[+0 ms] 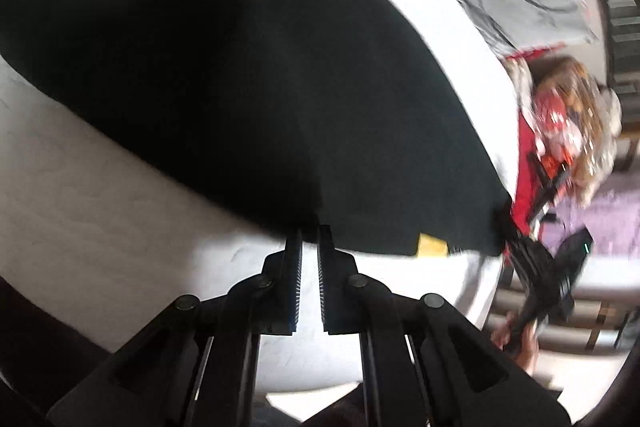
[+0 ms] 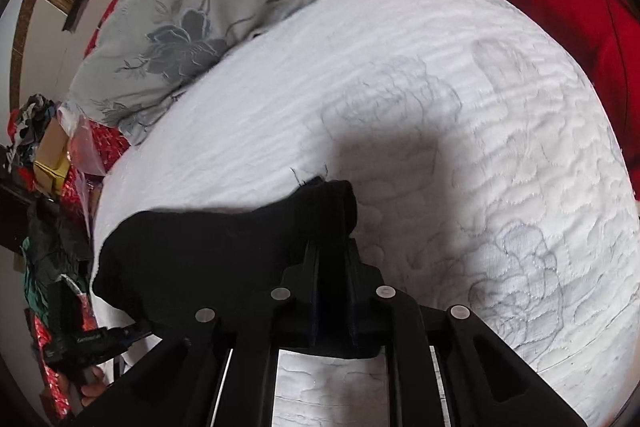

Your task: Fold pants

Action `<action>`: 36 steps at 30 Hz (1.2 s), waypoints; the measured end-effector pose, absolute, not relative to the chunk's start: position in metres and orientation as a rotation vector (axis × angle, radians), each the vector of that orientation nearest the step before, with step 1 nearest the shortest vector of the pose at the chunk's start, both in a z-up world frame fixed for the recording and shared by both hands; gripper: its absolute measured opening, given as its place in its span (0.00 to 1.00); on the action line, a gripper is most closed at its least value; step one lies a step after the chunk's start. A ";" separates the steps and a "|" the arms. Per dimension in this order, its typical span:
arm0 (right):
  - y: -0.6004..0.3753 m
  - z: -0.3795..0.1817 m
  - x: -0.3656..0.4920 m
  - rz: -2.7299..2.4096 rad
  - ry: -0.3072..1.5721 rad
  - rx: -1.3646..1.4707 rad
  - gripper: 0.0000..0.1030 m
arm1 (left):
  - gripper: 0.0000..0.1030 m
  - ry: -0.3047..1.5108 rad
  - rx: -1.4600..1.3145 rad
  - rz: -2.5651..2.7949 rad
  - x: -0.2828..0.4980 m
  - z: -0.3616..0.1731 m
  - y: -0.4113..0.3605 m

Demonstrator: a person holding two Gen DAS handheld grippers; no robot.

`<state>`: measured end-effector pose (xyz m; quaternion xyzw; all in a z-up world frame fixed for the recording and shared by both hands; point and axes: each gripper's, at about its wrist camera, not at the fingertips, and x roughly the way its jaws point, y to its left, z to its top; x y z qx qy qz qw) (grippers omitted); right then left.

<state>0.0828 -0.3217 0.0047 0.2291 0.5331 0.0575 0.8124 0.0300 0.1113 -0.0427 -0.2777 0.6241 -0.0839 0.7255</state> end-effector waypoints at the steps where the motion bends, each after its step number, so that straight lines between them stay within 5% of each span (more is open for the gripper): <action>1: -0.324 0.004 0.082 0.113 1.132 0.496 0.19 | 0.05 1.363 -0.586 -0.204 0.026 -0.034 0.115; 7: -0.347 0.015 0.075 0.122 1.062 0.616 0.44 | 0.06 1.122 -0.480 -0.154 0.030 0.043 0.197; 9: -0.350 0.017 0.075 0.113 1.059 0.619 0.44 | 0.11 1.075 -0.466 -0.091 0.050 0.053 0.232; 11: -0.349 0.016 0.076 0.104 1.063 0.620 0.44 | 0.29 1.073 -0.452 -0.049 0.067 0.053 0.259; 13: -0.345 0.014 0.078 0.098 1.067 0.620 0.44 | 0.33 1.124 -0.461 -0.024 0.091 0.042 0.287; 23: -0.302 0.029 0.083 0.150 1.055 0.562 0.44 | 0.33 1.270 -0.399 -0.100 0.112 -0.005 0.284; 26: -0.269 0.034 0.085 0.271 1.096 0.554 0.57 | 0.33 1.297 -0.390 -0.136 0.113 -0.011 0.279; 36: -0.082 0.028 0.062 0.654 1.168 0.107 0.58 | 0.33 1.336 -0.363 -0.204 0.122 -0.018 0.269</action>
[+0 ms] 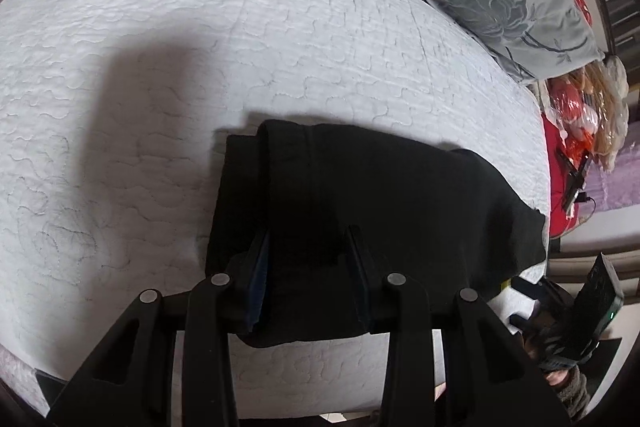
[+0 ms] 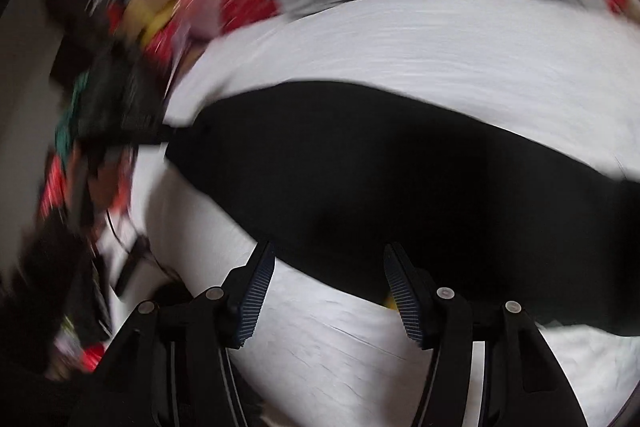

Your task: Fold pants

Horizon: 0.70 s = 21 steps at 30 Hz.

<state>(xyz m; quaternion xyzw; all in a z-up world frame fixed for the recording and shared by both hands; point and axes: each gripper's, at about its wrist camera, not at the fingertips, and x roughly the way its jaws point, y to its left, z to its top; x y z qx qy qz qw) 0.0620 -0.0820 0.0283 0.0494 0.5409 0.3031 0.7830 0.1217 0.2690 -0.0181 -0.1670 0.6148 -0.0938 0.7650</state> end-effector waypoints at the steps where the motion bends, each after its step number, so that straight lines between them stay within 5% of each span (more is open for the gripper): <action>1: -0.066 0.029 0.058 0.682 1.158 0.064 0.58 | 0.33 1.337 -0.364 -0.206 0.122 -0.019 0.269; 11: 0.032 0.008 0.043 0.709 1.074 -0.341 0.54 | 0.33 1.351 -0.363 -0.234 0.125 -0.025 0.266; 13: 0.041 0.004 0.042 0.697 1.057 -0.393 0.26 | 0.23 1.353 -0.359 -0.215 0.125 -0.026 0.267; 15: 0.045 0.003 0.041 0.685 1.045 -0.419 0.11 | 0.22 1.358 -0.343 -0.192 0.123 -0.027 0.267; 21: 0.059 0.014 0.029 0.822 1.070 -0.319 0.02 | 0.22 1.334 -0.224 -0.171 0.106 -0.014 0.270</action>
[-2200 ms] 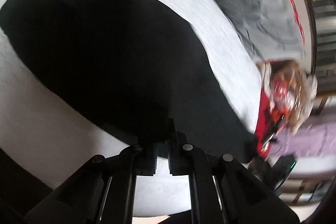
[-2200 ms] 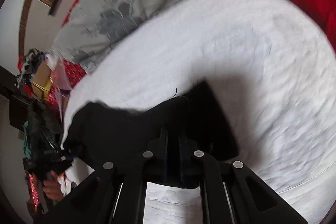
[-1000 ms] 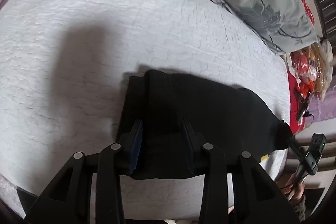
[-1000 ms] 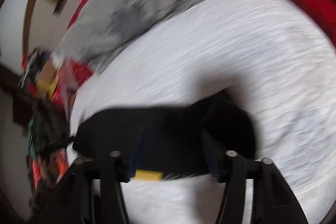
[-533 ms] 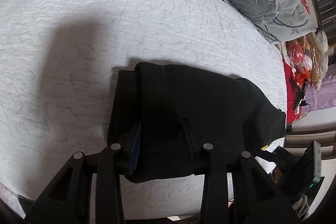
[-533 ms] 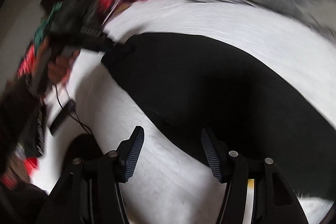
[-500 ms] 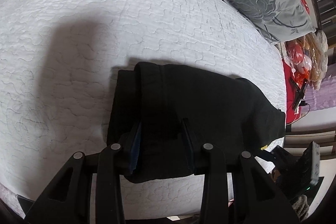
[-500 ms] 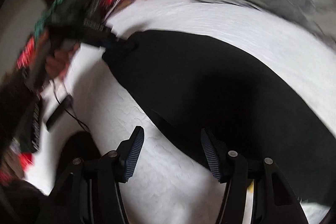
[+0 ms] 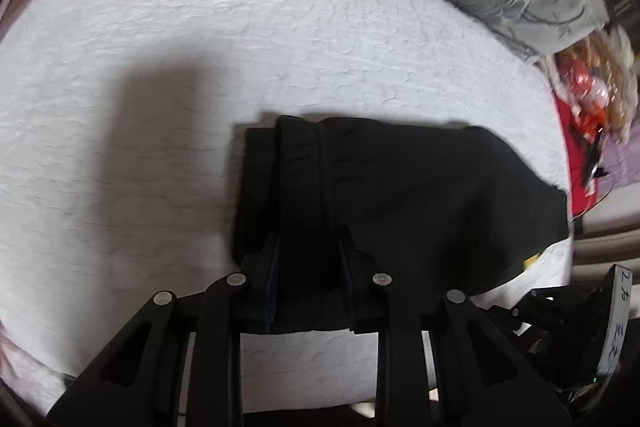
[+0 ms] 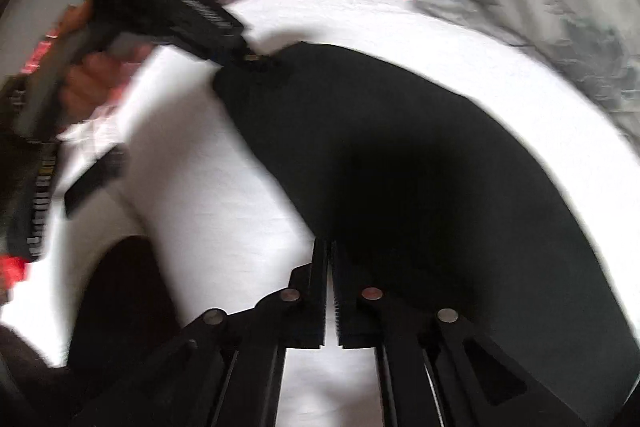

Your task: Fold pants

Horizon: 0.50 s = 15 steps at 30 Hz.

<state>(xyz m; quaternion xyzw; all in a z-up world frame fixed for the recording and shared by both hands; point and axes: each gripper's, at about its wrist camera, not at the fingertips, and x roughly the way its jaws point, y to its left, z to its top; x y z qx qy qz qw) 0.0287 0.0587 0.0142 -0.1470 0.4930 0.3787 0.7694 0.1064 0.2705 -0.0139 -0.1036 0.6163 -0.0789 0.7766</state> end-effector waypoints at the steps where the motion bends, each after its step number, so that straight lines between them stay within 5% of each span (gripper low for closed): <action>1: 0.065 0.011 0.024 0.831 1.073 -0.346 0.02 | 0.22 1.339 -0.228 -0.165 0.107 -0.016 0.272; 9: 0.017 0.021 0.037 0.767 1.104 -0.109 0.08 | 0.23 1.300 -0.261 -0.199 0.092 -0.001 0.275; 13: -0.068 0.045 0.052 0.650 1.080 0.106 0.35 | 0.23 1.222 -0.236 -0.174 0.069 0.021 0.271; 15: -0.109 0.050 0.060 0.572 1.065 0.174 0.37 | 0.23 1.177 -0.188 -0.134 0.058 0.033 0.257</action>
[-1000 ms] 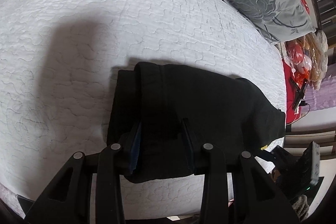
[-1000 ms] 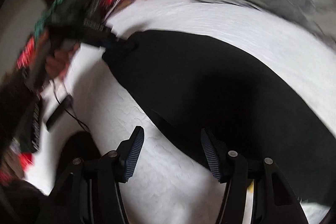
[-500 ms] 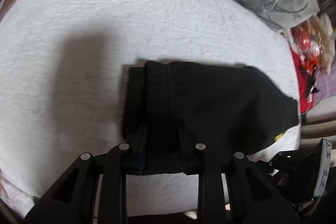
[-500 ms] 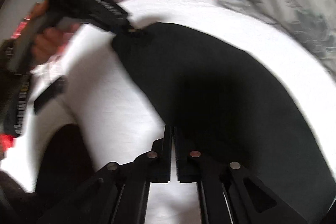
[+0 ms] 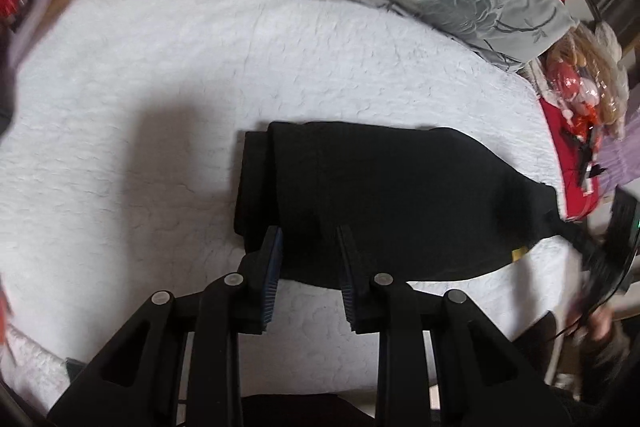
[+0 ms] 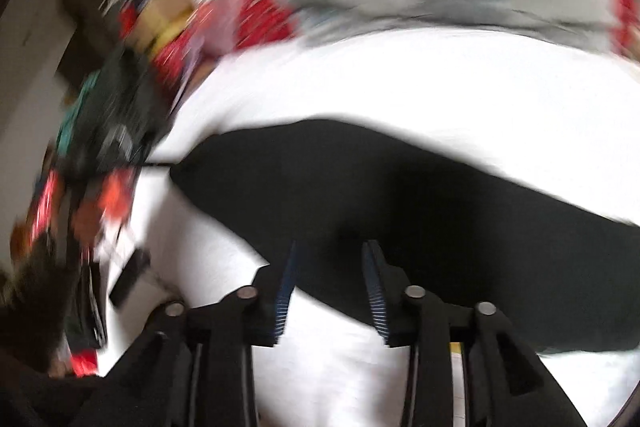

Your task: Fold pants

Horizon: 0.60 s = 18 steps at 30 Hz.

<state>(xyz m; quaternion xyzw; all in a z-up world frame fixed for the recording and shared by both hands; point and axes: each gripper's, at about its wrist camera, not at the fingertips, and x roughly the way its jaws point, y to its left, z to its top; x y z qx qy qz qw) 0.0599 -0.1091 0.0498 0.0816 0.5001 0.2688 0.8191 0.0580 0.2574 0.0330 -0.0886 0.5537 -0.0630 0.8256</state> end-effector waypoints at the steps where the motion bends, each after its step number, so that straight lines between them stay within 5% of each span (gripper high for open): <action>1: -0.137 0.051 0.064 0.506 1.061 0.200 0.38 | 0.23 1.158 -0.177 -0.121 0.055 0.037 0.251; 4: -0.196 0.054 0.068 0.387 1.056 0.281 0.40 | 0.23 1.103 -0.164 -0.073 0.047 0.047 0.223; 7: -0.240 0.057 0.068 0.318 1.039 0.347 0.53 | 0.23 1.064 -0.142 -0.054 0.044 0.053 0.184; 18: -0.321 0.051 0.059 0.280 1.050 0.403 0.56 | 0.23 1.077 -0.093 -0.130 0.043 0.061 0.041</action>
